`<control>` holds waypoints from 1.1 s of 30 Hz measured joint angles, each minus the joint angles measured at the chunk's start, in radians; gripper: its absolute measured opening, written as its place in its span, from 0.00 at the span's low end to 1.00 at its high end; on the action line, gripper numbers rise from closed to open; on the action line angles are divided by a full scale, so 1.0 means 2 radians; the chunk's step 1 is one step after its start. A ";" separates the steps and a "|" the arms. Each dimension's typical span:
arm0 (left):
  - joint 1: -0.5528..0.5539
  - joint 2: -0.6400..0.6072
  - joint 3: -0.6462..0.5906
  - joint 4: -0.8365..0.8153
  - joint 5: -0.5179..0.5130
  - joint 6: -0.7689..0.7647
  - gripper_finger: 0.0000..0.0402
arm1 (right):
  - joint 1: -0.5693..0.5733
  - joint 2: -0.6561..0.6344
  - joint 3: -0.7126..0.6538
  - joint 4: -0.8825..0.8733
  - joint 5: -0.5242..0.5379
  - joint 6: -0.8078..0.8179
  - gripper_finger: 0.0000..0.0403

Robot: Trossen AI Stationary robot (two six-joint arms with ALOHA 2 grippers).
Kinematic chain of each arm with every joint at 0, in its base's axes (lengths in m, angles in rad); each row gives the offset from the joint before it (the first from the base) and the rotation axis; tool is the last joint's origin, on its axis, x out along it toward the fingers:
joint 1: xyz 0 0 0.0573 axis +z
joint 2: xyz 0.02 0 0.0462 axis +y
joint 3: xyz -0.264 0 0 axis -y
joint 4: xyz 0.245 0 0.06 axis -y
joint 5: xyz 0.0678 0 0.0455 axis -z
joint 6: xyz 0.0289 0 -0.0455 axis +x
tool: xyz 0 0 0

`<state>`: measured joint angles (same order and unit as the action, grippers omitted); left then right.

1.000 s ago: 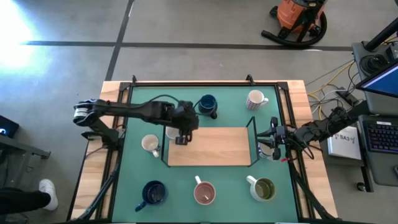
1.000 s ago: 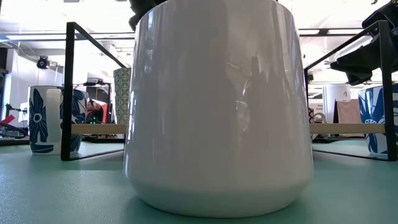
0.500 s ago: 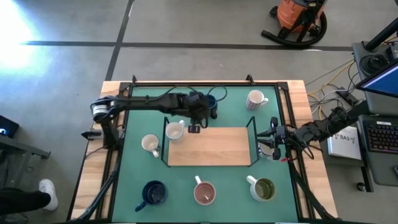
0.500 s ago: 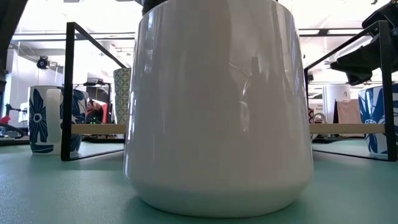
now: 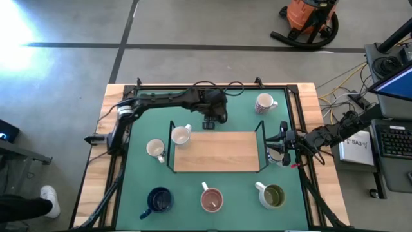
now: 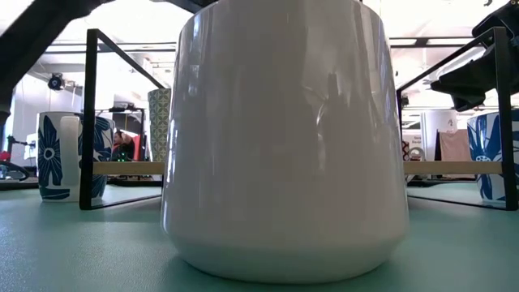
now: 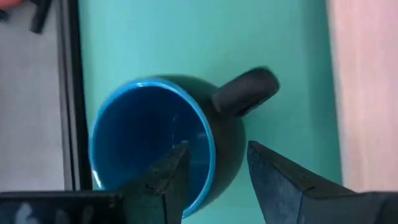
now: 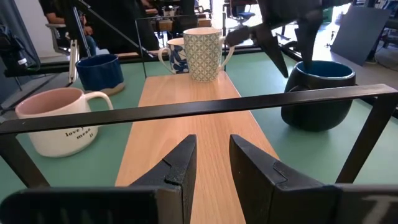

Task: Place coffee mugs
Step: Put the black mug on the shelf

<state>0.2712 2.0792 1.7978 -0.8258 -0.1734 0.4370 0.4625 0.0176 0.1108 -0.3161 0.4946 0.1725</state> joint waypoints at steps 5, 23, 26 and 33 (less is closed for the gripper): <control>0.009 0.028 0.038 -0.030 0.006 0.009 0.35 | 0.000 0.000 0.000 0.000 0.000 0.000 0.21; 0.015 0.033 0.051 -0.066 0.058 0.001 0.01 | 0.000 0.000 0.000 0.000 0.000 0.000 0.21; 0.013 0.019 0.051 -0.074 0.072 -0.033 0.01 | 0.000 0.000 0.000 0.000 0.000 0.000 0.21; -0.004 -0.014 0.051 -0.098 0.115 -0.119 0.01 | 0.000 0.000 0.000 0.000 0.000 0.000 0.21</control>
<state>0.2641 2.0517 1.8992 -1.0222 0.0560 0.1991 0.4625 0.0174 0.1108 -0.3161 0.4946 0.1726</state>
